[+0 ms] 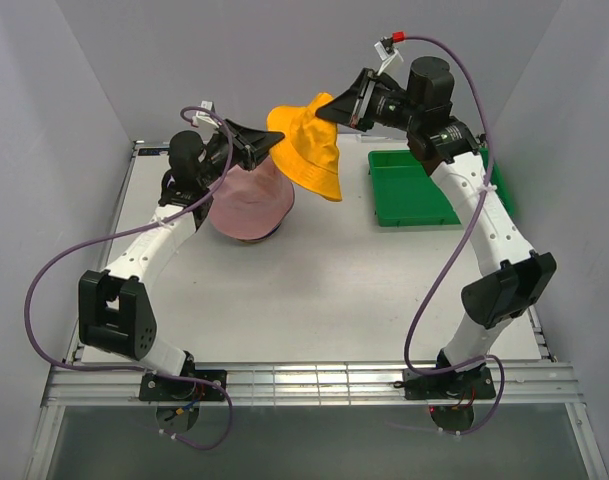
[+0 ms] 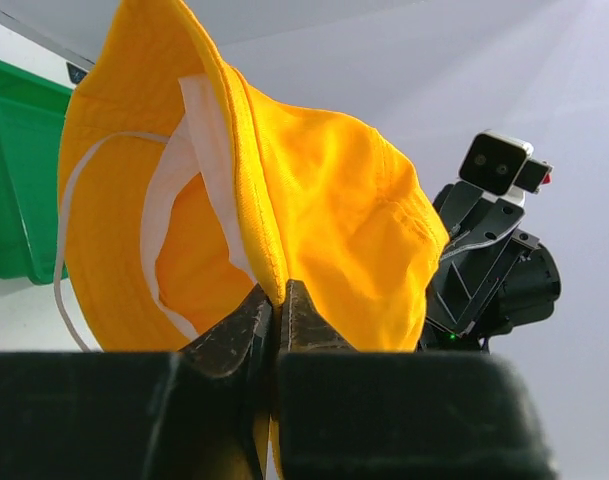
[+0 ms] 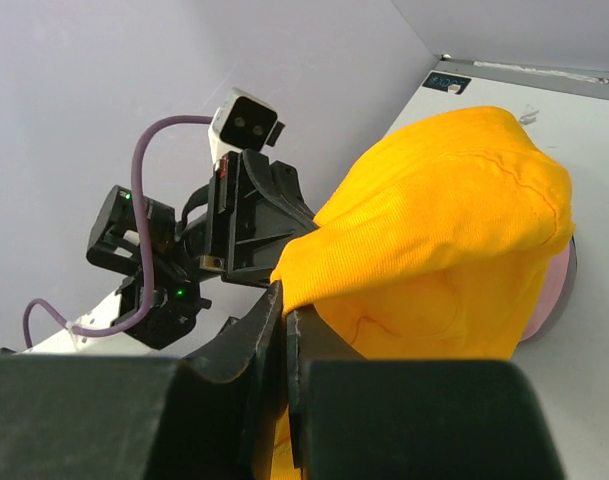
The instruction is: Stack the hats
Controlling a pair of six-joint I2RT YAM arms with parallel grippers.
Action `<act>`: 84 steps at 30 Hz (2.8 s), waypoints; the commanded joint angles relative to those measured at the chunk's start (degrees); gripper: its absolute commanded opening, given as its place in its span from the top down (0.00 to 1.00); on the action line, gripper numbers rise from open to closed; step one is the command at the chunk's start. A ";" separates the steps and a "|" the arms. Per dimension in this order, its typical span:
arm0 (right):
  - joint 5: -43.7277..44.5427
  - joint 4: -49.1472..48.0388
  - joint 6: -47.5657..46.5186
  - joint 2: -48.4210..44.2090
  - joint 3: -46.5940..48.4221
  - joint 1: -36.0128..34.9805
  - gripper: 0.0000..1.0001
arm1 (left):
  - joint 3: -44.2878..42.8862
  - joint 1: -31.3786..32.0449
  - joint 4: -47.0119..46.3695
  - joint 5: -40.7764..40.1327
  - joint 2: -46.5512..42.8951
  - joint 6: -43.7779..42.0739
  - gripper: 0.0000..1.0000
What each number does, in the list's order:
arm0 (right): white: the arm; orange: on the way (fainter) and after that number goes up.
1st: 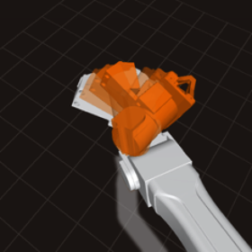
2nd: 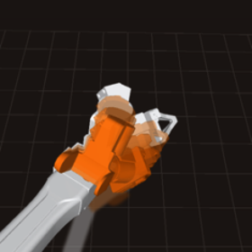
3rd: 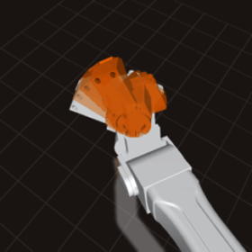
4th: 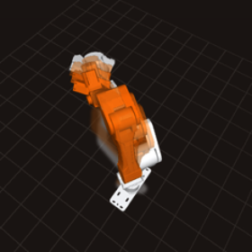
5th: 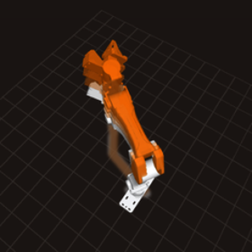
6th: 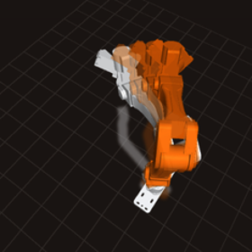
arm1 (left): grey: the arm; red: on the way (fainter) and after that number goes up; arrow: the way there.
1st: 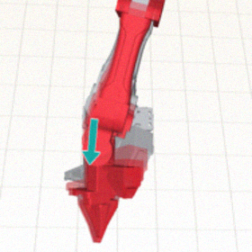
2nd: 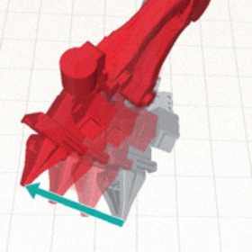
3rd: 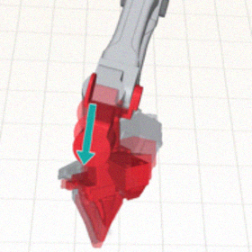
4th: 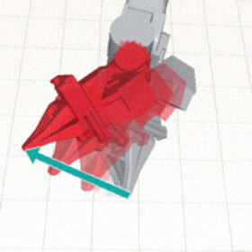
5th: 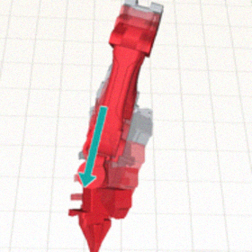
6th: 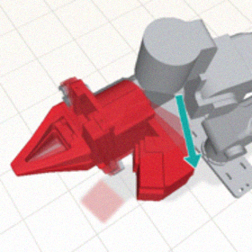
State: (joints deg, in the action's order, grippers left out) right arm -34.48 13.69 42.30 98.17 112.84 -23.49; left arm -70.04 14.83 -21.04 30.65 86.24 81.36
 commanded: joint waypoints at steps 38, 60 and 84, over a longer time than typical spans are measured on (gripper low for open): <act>12.59 2.31 -9.52 19.52 13.46 -15.27 0.90 | 4.91 -27.13 6.18 16.98 2.88 -15.88 1.00; 13.92 2.48 -8.30 19.08 10.40 -14.75 0.49 | 10.54 -31.09 4.78 15.40 4.99 -19.49 1.00; -2.43 -24.58 12.80 11.95 -22.74 -4.02 0.46 | 15.63 -31.62 -2.25 17.86 7.45 -21.86 1.00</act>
State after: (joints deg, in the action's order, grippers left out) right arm -33.17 -1.32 50.17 111.66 91.20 -27.14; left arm -55.53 -15.99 -21.12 48.53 93.54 60.95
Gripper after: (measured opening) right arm 0.544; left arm 0.131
